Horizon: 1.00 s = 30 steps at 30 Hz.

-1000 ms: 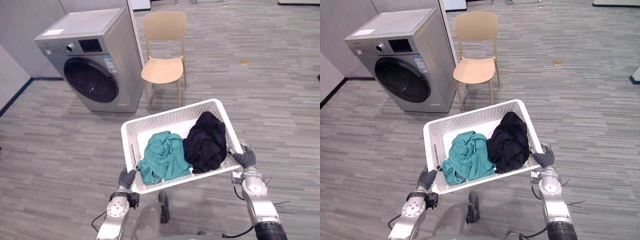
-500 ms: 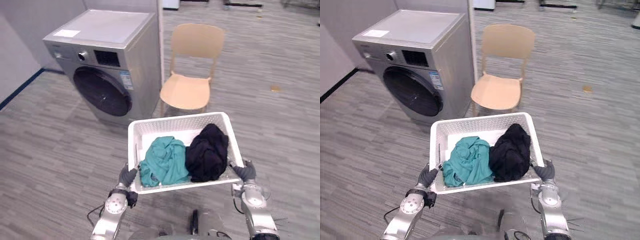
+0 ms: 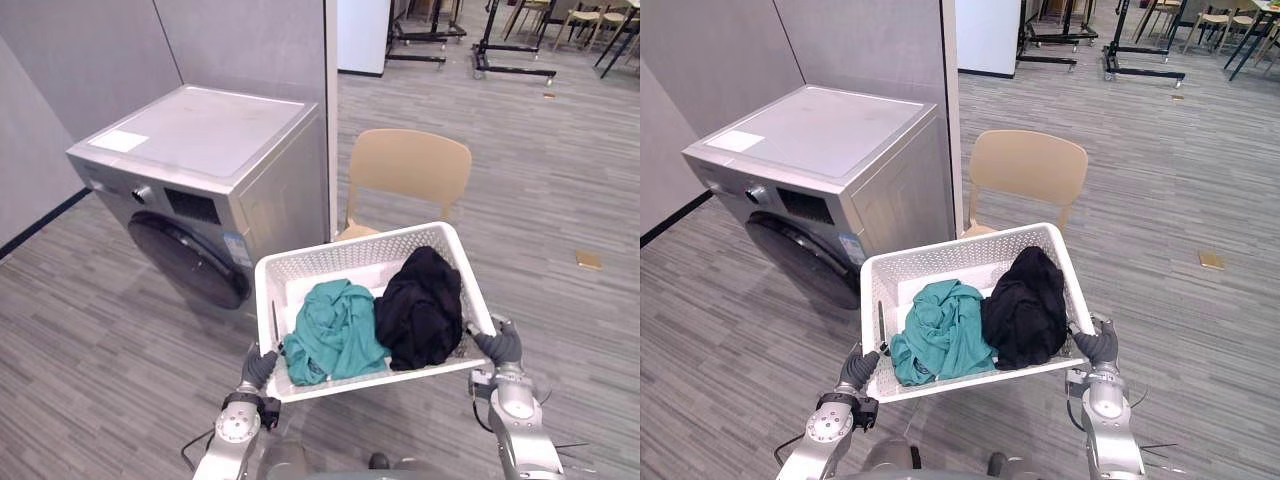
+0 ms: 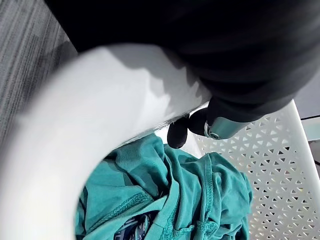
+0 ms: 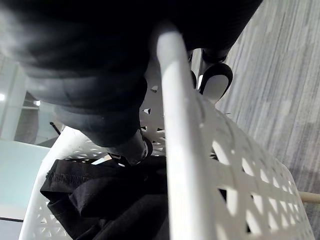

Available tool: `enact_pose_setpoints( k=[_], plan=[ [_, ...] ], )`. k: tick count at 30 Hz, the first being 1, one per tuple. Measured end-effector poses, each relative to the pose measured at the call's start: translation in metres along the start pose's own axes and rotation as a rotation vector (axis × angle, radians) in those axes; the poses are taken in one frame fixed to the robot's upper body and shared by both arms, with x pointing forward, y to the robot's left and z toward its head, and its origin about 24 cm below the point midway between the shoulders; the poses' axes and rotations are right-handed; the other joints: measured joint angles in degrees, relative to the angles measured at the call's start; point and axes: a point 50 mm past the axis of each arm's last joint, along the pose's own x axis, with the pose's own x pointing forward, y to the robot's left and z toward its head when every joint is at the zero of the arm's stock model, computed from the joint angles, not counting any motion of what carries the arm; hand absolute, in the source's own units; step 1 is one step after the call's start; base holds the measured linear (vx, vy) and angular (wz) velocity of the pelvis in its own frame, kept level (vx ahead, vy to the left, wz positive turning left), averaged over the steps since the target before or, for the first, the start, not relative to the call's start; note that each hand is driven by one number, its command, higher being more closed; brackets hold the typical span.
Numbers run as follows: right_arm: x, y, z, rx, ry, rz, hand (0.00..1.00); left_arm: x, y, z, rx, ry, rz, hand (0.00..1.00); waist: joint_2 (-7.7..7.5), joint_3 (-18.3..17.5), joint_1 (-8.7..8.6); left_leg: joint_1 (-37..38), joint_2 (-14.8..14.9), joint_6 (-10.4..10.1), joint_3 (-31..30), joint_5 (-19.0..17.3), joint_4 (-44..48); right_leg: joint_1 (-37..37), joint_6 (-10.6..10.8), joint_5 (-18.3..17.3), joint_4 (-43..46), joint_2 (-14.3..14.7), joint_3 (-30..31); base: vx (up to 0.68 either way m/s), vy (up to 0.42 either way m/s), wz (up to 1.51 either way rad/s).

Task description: Pick up the laundry basket with both hands and put the clothes into the washing machine.

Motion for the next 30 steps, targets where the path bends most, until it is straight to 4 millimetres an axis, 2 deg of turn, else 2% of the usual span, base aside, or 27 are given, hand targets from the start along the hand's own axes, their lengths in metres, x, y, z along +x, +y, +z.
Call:
enact_pose_setpoints(
  k=[3, 4, 5, 6, 7, 8, 9, 10, 12, 13, 14, 16, 18, 19, 21, 22, 23, 25, 26, 27, 30],
  plan=[
    [-0.006, 0.008, -0.014, 0.022, 0.061, 0.011, 1.00, 0.000, 0.008, -0.005, 0.035, 0.018, 0.009, 1.00, -2.53, -0.50, -0.43, 1.64, -3.36, 2.54, 3.86, -4.20, 1.53, 0.18, 2.77, -2.72, 2.30, -4.81, 2.54, 0.35, 0.200, -0.51],
    [-0.006, 0.009, -0.017, 0.013, 0.072, 0.017, 1.00, -0.001, 0.008, -0.007, 0.036, 0.027, 0.008, 1.00, -2.90, -0.27, -0.19, 2.60, -3.75, 2.94, 6.04, -6.26, 1.91, -1.99, 3.95, -3.86, 7.60, -6.03, 3.97, 0.35, 0.176, -0.58],
    [-0.006, 0.011, -0.019, 0.008, 0.082, 0.021, 1.00, -0.001, 0.009, -0.009, 0.040, 0.038, 0.008, 1.00, -2.97, -0.23, -0.15, 3.65, -3.93, 3.42, 6.95, -6.66, 1.49, -3.96, 4.74, -4.33, 11.95, -6.51, 4.57, 0.33, 0.221, -0.74],
    [-0.006, 0.015, -0.023, -0.004, 0.099, 0.031, 1.00, -0.001, 0.012, -0.013, 0.053, 0.057, 0.009, 1.00, -3.49, 0.06, -0.26, 6.57, -4.35, 4.09, 9.06, -7.16, 0.05, -8.48, 6.78, -4.51, 22.70, -7.76, 4.99, 0.28, 0.189, -0.55],
    [-0.008, 0.018, -0.029, -0.004, 0.125, 0.040, 1.00, -0.002, 0.015, -0.015, 0.068, 0.067, 0.012, 1.00, -3.98, 0.30, -0.73, 9.28, -4.73, 4.84, 10.04, -7.76, -1.08, -11.89, 7.35, -4.74, 30.68, -9.65, 3.63, 0.32, 0.199, -0.42],
    [-0.009, 0.020, -0.031, -0.006, 0.135, 0.044, 1.00, -0.002, 0.016, -0.015, 0.073, 0.069, 0.014, 1.00, -4.21, 0.26, -1.35, 10.35, -4.89, 4.92, 10.20, -8.09, -1.52, -13.00, 6.54, -5.24, 32.58, -10.46, 2.15, 0.31, 0.141, -0.17],
    [-0.010, 0.023, -0.034, -0.007, 0.147, 0.052, 1.00, -0.001, 0.019, -0.014, 0.083, 0.066, 0.020, 1.00, -4.61, 0.06, -1.84, 11.62, -5.11, 4.82, 10.26, -8.34, -2.57, -15.34, 4.72, -6.31, 33.52, -11.41, -0.37, 0.26, 0.088, -0.06],
    [-0.010, 0.023, -0.034, -0.008, 0.146, 0.055, 1.00, 0.000, 0.020, -0.013, 0.088, 0.062, 0.023, 1.00, -4.74, 0.04, -1.93, 11.93, -5.12, 4.76, 10.26, -8.38, -2.96, -16.65, 4.09, -6.69, 32.96, -11.45, -1.22, 0.24, 0.042, 0.01],
    [-0.010, 0.024, -0.033, -0.013, 0.139, 0.050, 1.00, 0.004, 0.022, -0.007, 0.095, 0.037, 0.040, 1.00, -5.56, 0.17, -2.44, 11.96, -5.27, 4.54, 10.25, -8.35, -3.62, -20.07, 3.22, -5.85, 24.56, -10.81, -2.79, 0.22, -0.022, 0.09],
    [-0.010, 0.024, -0.033, -0.015, 0.139, 0.048, 1.00, 0.005, 0.022, -0.005, 0.097, 0.033, 0.041, 1.00, -5.94, 0.18, -2.41, 11.82, -5.59, 4.19, 10.19, -8.52, -3.45, -20.49, 2.47, -4.25, 21.44, -10.46, -2.60, 0.20, -0.078, 0.15],
    [-0.009, 0.025, -0.032, -0.011, 0.135, 0.043, 1.00, 0.008, 0.024, -0.002, 0.107, 0.020, 0.044, 1.00, -7.69, 0.74, -2.64, 11.38, -7.03, 3.18, 9.82, -9.20, -2.32, -21.02, 1.56, 3.76, 16.45, -10.67, -2.24, 0.18, -0.092, 0.27],
    [-0.001, 0.024, -0.026, -0.018, 0.118, 0.017, 1.00, 0.017, 0.019, 0.004, 0.089, 0.007, 0.059, 1.00, -6.25, 2.58, -3.30, 8.98, -5.36, 2.42, 8.33, -10.02, -0.05, -21.05, 1.23, 4.14, 15.86, -9.97, -3.20, 0.14, -0.075, 0.16],
    [0.013, 0.027, -0.005, -0.003, 0.044, -0.007, 1.00, 0.030, 0.017, 0.028, 0.082, -0.071, 0.093, 1.00, -4.91, 4.65, -3.09, 3.42, -3.73, 2.37, 8.55, -10.04, 1.73, -25.01, 0.30, 6.41, 13.60, -8.22, -3.32, 0.02, -0.090, -0.17],
    [0.022, 0.030, 0.013, 0.020, -0.011, -0.025, 1.00, 0.042, 0.020, 0.051, 0.079, -0.137, 0.123, 1.00, -4.92, 6.98, -3.25, -0.32, -3.06, 2.35, 8.54, -10.04, 2.74, -27.82, -0.10, 7.78, 12.89, -7.64, -3.79, -0.10, -0.092, -0.06],
    [0.031, 0.035, 0.040, 0.066, -0.089, -0.054, 1.00, 0.059, 0.027, 0.086, 0.076, -0.229, 0.175, 1.00, -5.62, 8.85, -3.00, -7.63, -2.24, 2.36, 8.60, -10.05, 5.35, -33.95, -0.59, 9.41, 12.83, -7.18, -4.00, -0.15, -0.050, -0.06],
    [0.037, 0.036, 0.062, 0.101, -0.154, -0.079, 1.00, 0.069, 0.031, 0.111, 0.073, -0.290, 0.206, 1.00, -6.06, 11.04, -2.80, -11.31, -1.86, 2.35, 8.81, -10.06, 6.86, -37.09, -0.72, 10.58, 12.76, -6.96, -3.94, -0.13, -0.019, -0.09],
    [0.039, 0.036, 0.067, 0.108, -0.168, -0.083, 1.00, 0.070, 0.032, 0.115, 0.073, -0.301, 0.212, 1.00, -6.10, 11.60, -2.71, -11.76, -1.76, 2.35, 8.90, -10.06, 7.14, -37.43, -0.73, 10.73, 12.73, -6.92, -3.92, -0.14, -0.013, -0.14],
    [0.042, 0.035, 0.088, 0.151, -0.231, -0.117, 1.00, 0.076, 0.034, 0.139, 0.062, -0.358, 0.239, 1.00, -6.09, 13.28, -1.67, -15.36, -0.94, 2.43, 9.44, -10.20, 9.74, -40.28, -1.02, 11.65, 12.78, -6.45, -3.41, -0.13, -0.004, -0.18],
    [0.043, 0.035, 0.092, 0.158, -0.242, -0.120, 1.00, 0.077, 0.035, 0.143, 0.062, -0.370, 0.244, 0.00, -6.04, 13.36, -1.66, -16.19, -0.82, 2.43, 9.41, -10.20, 10.15, -40.93, -1.10, 11.78, 12.79, -6.39, -3.42, -0.10, -0.016, -0.09],
    [0.045, 0.036, 0.100, 0.176, -0.259, -0.120, 0.00, 0.080, 0.038, 0.152, 0.064, -0.391, 0.261, 0.00, -5.97, 13.61, -1.58, -17.40, -0.57, 2.43, 9.29, -10.20, 10.73, -41.82, -1.16, 11.98, 12.86, -6.31, -3.44, -0.06, -0.023, 0.03],
    [0.045, 0.041, 0.115, 0.208, -0.299, -0.112, 0.00, 0.086, 0.042, 0.169, 0.026, -0.415, 0.294, 0.00, -5.93, 14.03, -1.45, -20.15, -0.05, 2.41, 8.79, -10.30, 12.21, -43.73, -1.31, 12.23, 13.04, -6.04, -3.92, -0.08, -0.045, 0.02]
  ],
)
